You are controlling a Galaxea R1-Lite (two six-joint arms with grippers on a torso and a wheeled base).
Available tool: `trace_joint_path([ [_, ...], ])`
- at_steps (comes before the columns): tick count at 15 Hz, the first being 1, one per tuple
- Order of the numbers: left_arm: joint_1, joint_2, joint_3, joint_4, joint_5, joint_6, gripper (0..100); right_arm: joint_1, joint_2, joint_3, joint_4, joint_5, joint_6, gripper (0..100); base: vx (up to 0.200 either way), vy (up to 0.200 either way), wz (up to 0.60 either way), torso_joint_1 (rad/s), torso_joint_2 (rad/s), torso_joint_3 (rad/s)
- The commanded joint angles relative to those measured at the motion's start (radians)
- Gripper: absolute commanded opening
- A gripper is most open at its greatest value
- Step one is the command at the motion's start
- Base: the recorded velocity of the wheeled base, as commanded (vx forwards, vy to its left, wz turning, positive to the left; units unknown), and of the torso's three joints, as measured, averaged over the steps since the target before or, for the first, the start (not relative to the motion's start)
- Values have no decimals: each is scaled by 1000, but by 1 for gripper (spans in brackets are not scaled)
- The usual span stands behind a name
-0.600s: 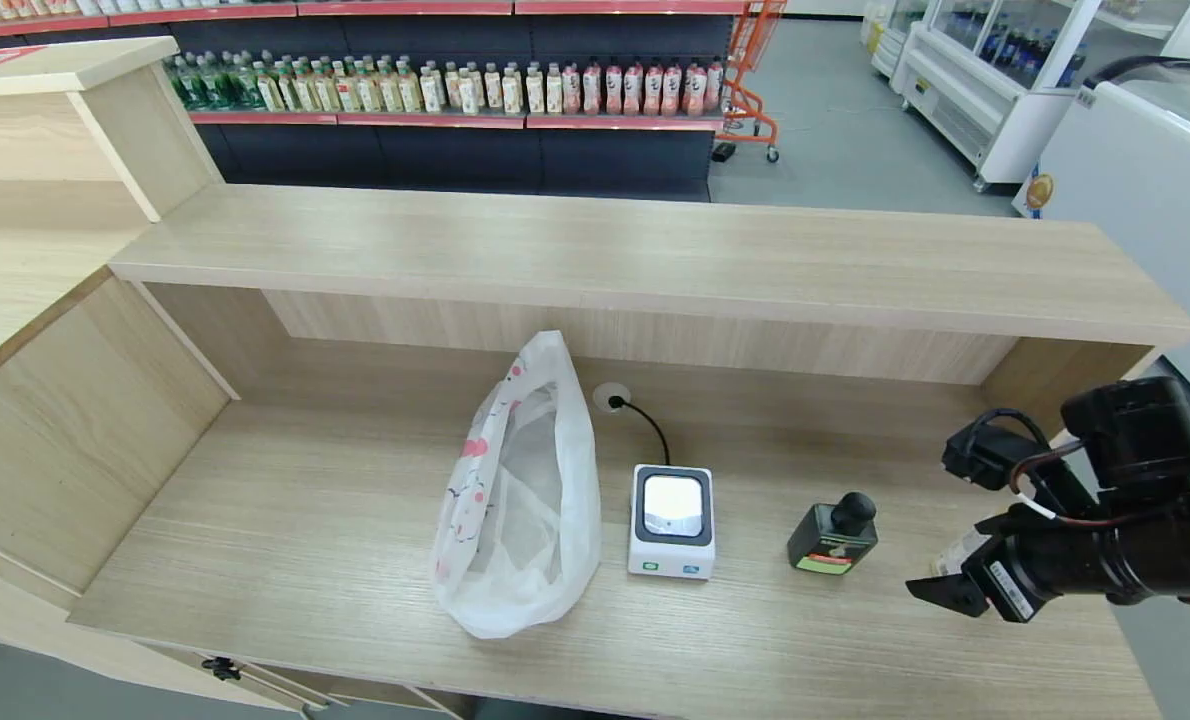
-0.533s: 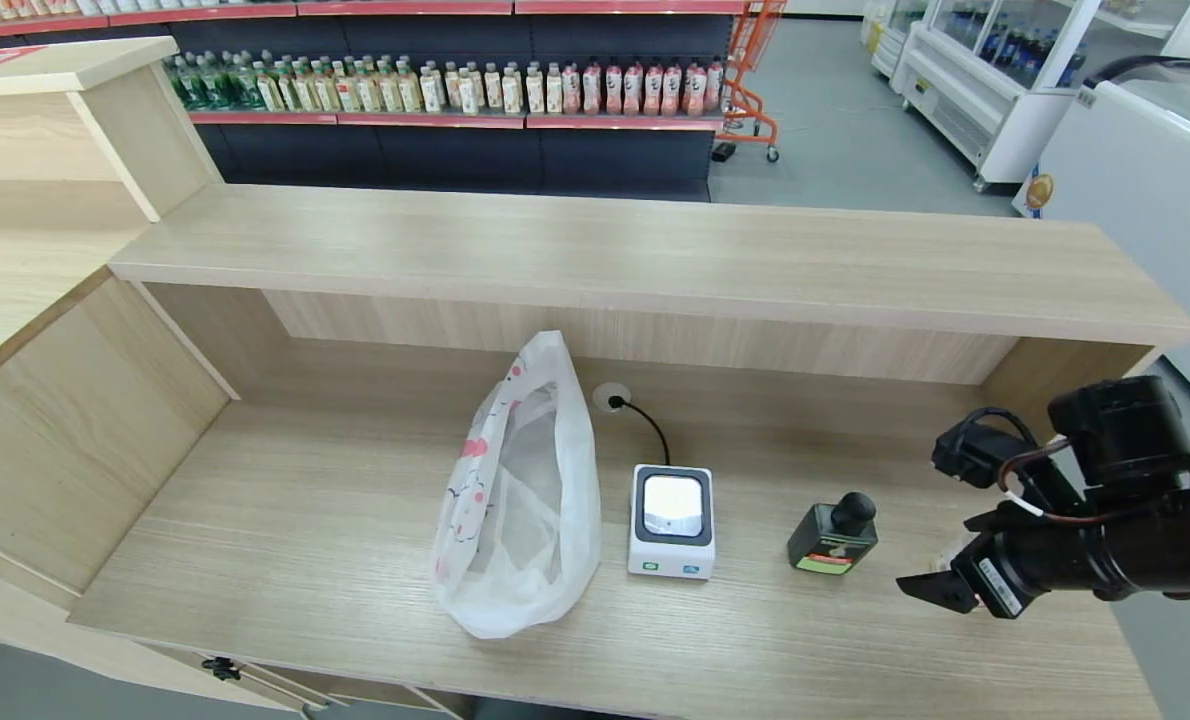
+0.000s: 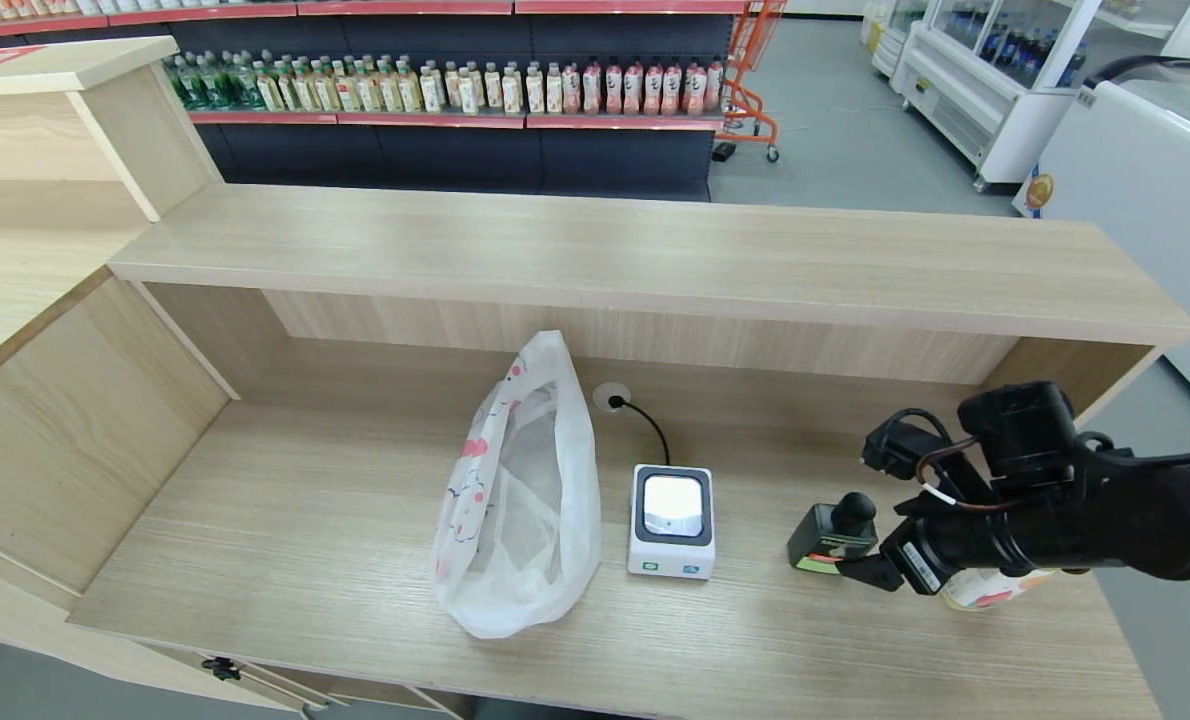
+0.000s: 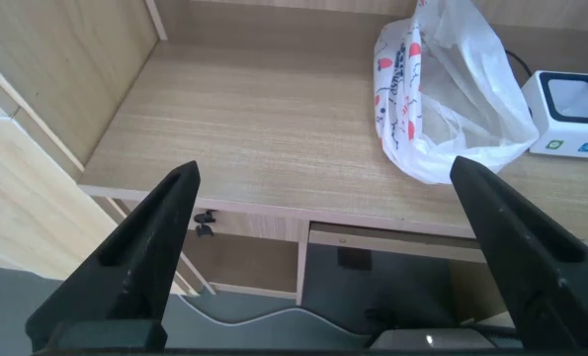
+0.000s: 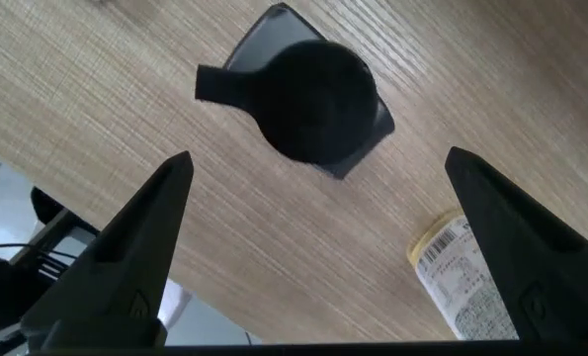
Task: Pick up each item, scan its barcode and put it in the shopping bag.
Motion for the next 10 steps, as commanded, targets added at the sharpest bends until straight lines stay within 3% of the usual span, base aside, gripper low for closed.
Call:
trace_joint_path([
  [1,1,0,0,0,0,0,100,22,61,-34,-6,6,0,100,0,0,0,0,0,0],
  [10,1,0,0,0,0,0,100,39,168,-160,-6,81,-22,100,0,0,0,0,0,0],
])
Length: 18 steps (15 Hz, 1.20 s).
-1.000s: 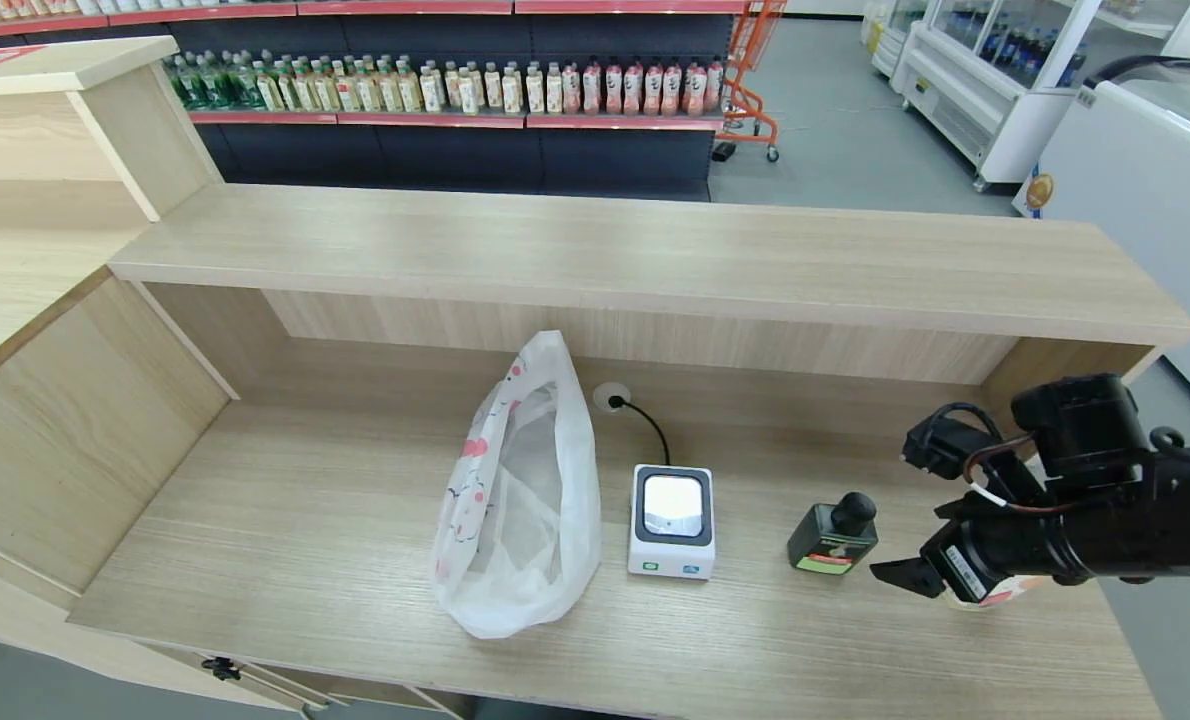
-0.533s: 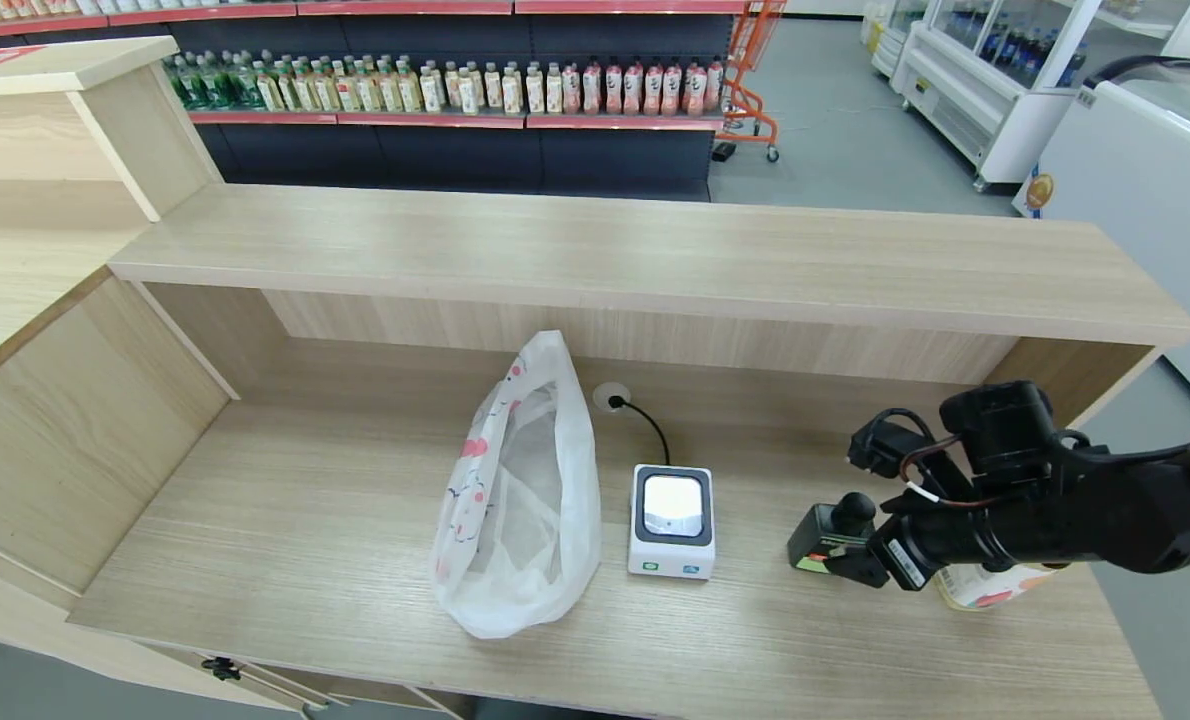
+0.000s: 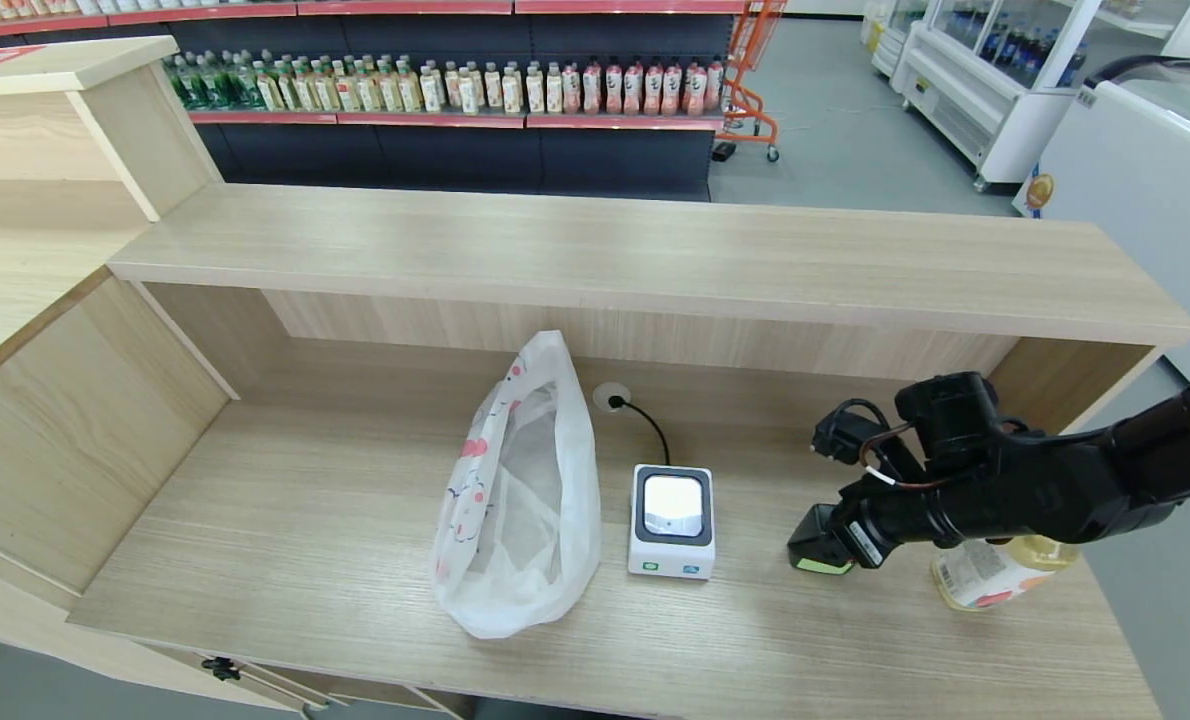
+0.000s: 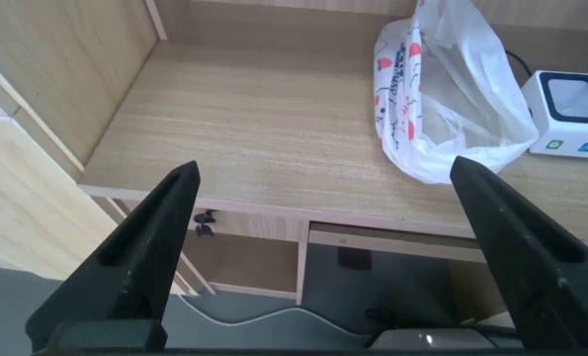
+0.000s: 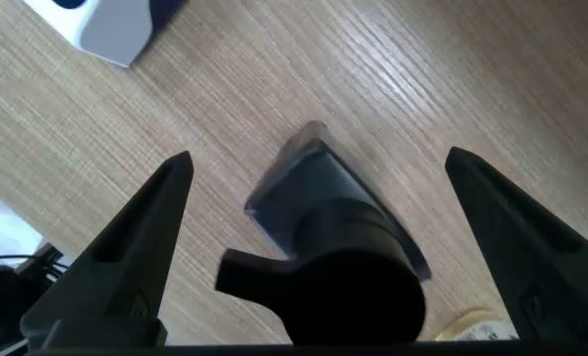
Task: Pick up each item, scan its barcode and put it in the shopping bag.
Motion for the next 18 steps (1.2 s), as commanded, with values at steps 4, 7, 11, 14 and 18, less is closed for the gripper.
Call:
trace_joint_path([
  [4,-1,0,0,0,0,0,100,1,17,-7,3,62,-25,0,0,0,0,0,0,0],
  [7,1,0,0,0,0,0,100,-4,17,-4,3,57,-32,0,0,0,0,0,0,0],
  [11,-1,0,0,0,0,0,100,-11,-26,26,3,54,-32,0,0,0,0,0,0,0],
  [14,1,0,0,0,0,0,100,-22,-72,80,3,54,-34,0,0,0,0,0,0,0],
  [18,-1,0,0,0,0,0,100,-24,-156,95,-28,53,-32,0,0,0,0,0,0,0],
])
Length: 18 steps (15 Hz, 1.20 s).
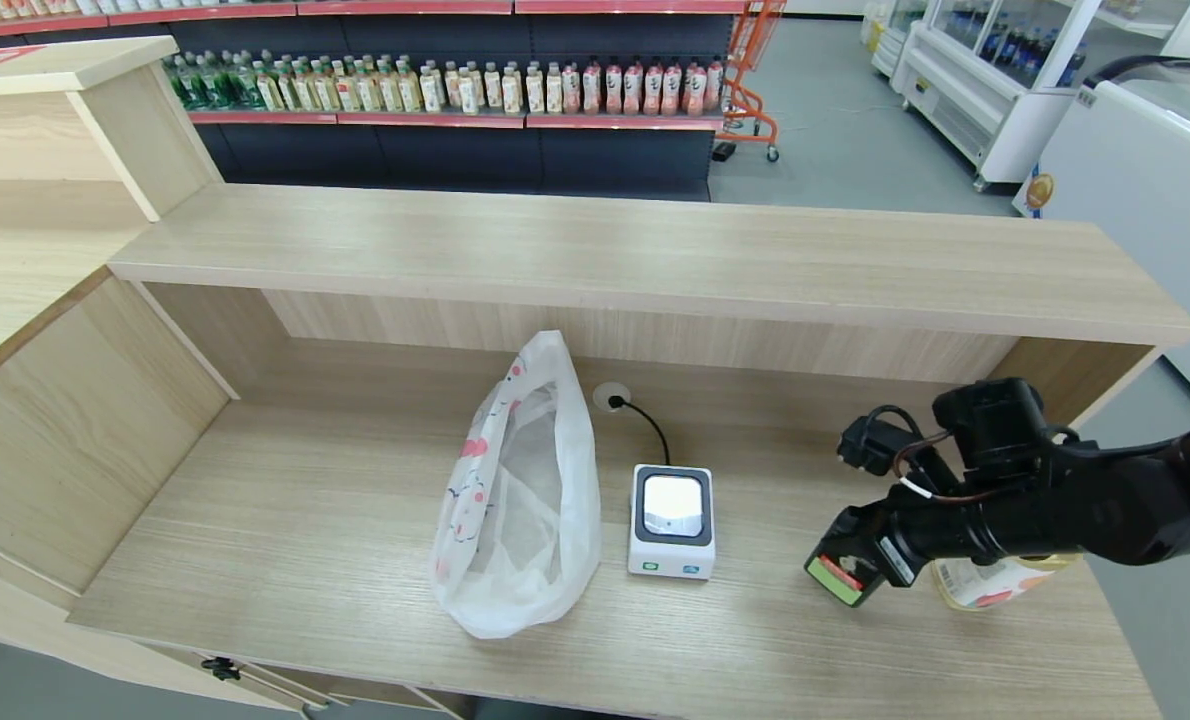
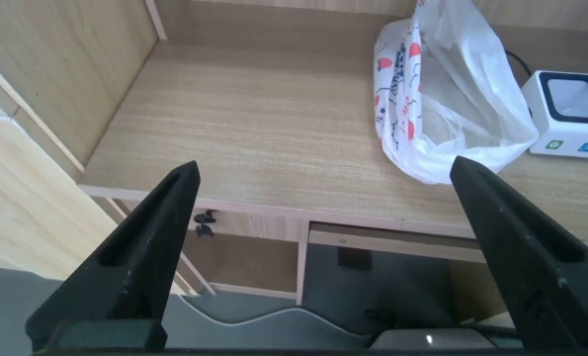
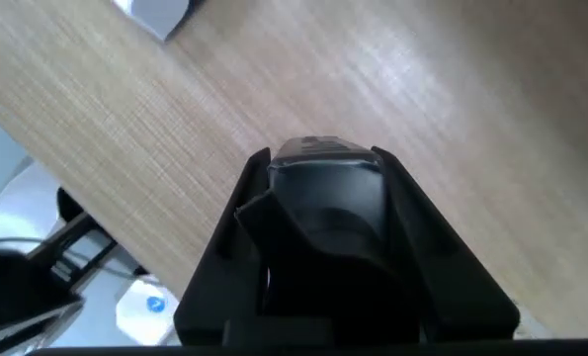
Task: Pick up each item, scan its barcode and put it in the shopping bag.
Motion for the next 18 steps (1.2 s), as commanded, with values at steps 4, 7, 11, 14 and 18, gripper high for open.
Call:
trace_joint_path([
  [4,1,0,0,0,1,0,100,-18,-177,1,-83,1,-10,0,0,0,0,0,0,0],
  [7,1,0,0,0,0,0,100,-18,-350,54,-86,4,-110,0,0,0,0,0,0,0],
  [11,-1,0,0,0,0,0,100,-28,-459,79,-132,19,-467,0,0,0,0,0,0,0],
  [14,1,0,0,0,0,0,100,-26,-476,96,-183,169,-773,0,0,0,0,0,0,0],
  [18,1,0,0,0,0,0,100,14,-464,145,-83,447,-1358,0,0,0,0,0,0,0],
])
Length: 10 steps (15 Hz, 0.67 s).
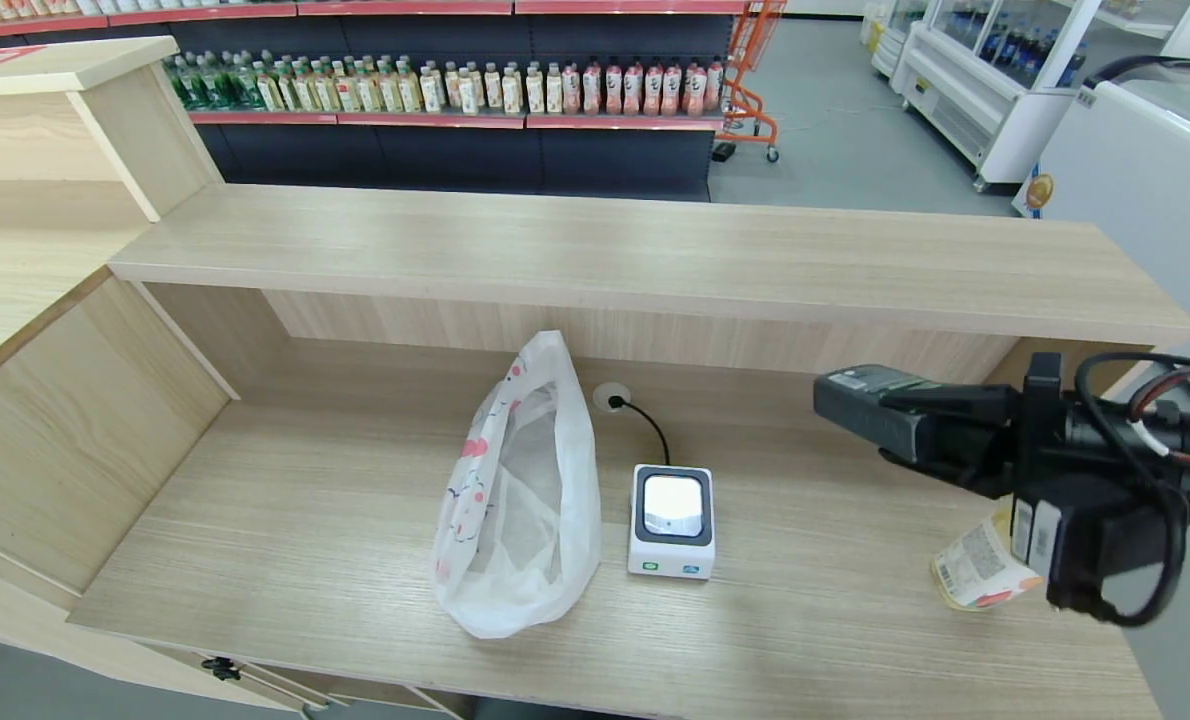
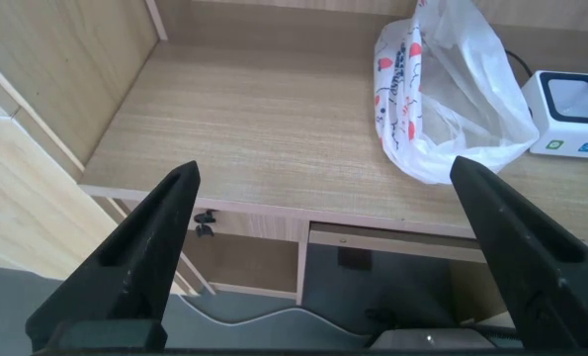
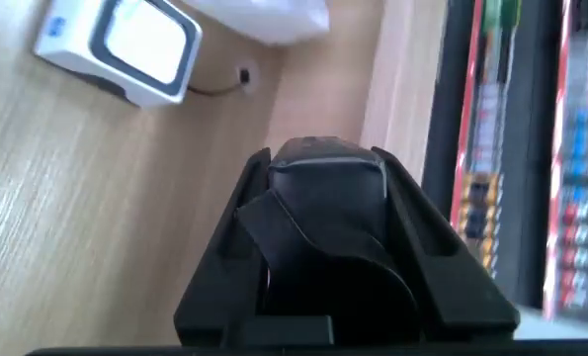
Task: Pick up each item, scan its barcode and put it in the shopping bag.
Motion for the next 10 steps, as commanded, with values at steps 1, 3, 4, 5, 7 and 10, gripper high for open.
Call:
trace_joint_path([
  [1,0,0,0,0,0,0,100,56,2,29,112,89,-177,0,0,0,0,0,0,0],
  [3,0,0,0,0,0,0,100,122,24,23,184,119,-385,0,0,0,0,0,0,0],
  [4,0,0,0,0,0,0,100,157,54,15,193,149,-491,0,0,0,0,0,0,0],
  [5,0,0,0,0,0,0,100,199,85,15,193,159,-571,0,0,0,0,0,0,0],
  [7,0,0,0,0,0,0,100,222,102,15,200,159,-638,0,0,0,0,0,0,0],
  [10,0,0,0,0,0,0,100,251,142,19,200,159,-836,0,0,0,0,0,0,0],
])
